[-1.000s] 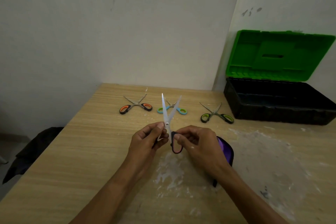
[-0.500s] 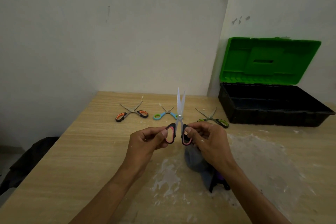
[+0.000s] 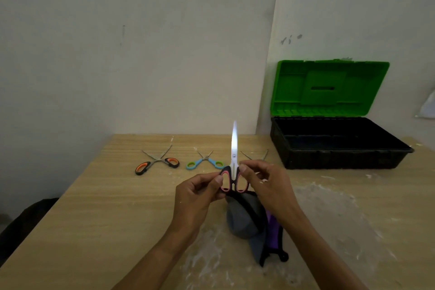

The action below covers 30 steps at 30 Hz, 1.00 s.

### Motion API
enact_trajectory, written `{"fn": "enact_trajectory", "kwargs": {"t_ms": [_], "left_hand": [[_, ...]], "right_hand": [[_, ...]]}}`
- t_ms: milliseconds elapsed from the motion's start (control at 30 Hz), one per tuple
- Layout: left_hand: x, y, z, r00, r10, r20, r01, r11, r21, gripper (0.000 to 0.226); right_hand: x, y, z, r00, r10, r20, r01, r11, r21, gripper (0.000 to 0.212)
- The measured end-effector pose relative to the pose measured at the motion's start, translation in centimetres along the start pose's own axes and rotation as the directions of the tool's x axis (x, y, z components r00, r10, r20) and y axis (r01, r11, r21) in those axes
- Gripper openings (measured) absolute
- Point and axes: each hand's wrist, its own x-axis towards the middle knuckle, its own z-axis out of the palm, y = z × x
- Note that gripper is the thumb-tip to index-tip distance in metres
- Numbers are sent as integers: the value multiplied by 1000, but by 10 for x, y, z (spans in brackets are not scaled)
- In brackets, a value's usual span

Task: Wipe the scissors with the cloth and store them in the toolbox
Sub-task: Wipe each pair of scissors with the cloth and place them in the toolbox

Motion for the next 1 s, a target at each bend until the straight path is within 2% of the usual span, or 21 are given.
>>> {"fn": "enact_trajectory", "kwargs": {"t_ms": [67, 133, 233, 400, 467, 533, 567, 667, 767, 867, 1000], "left_hand": [[7, 2, 15, 999, -6, 39, 5, 1000, 11, 10], [13, 2, 33, 996, -18, 83, 17, 1000, 4, 10], [22, 2, 61, 990, -46, 135, 48, 999, -9, 6], [46, -6, 108, 970, -44, 238, 53, 998, -30, 14], [55, -13, 129, 952, -30, 306, -15, 989, 145, 18], [57, -24, 145, 897, 9, 442, -226, 869, 440, 37], [53, -30, 151, 838, 4, 545, -343, 782, 521, 53], [39, -51, 167, 622, -181, 762, -590, 532, 608, 92], [33, -74, 173, 491, -366, 790, -698, 377, 608, 99], [33, -88, 173, 469, -433, 770, -733, 295, 613, 98], [36, -99, 174, 479, -454, 751, -727, 274, 629, 96]], "right_hand": [[12, -1, -13, 998, 25, -51, -20, 995, 98, 15], [25, -2, -29, 992, 84, -89, -67, 982, 179, 11], [43, 3, -55, 986, 147, -81, -129, 974, 188, 12], [62, 26, -100, 967, 246, -59, -229, 949, 217, 17], [76, 38, -122, 964, 250, -90, -231, 955, 184, 14], [95, 54, -149, 952, 265, -150, -244, 958, 148, 12], [105, 63, -162, 945, 282, -166, -265, 957, 118, 11], [135, 92, -193, 923, 350, -161, -355, 935, 1, 9], [164, 120, -202, 898, 423, -126, -435, 896, -91, 13], [193, 146, -196, 881, 461, -111, -473, 868, -152, 17], [220, 180, -182, 830, 557, -35, -535, 775, -337, 19]]}}
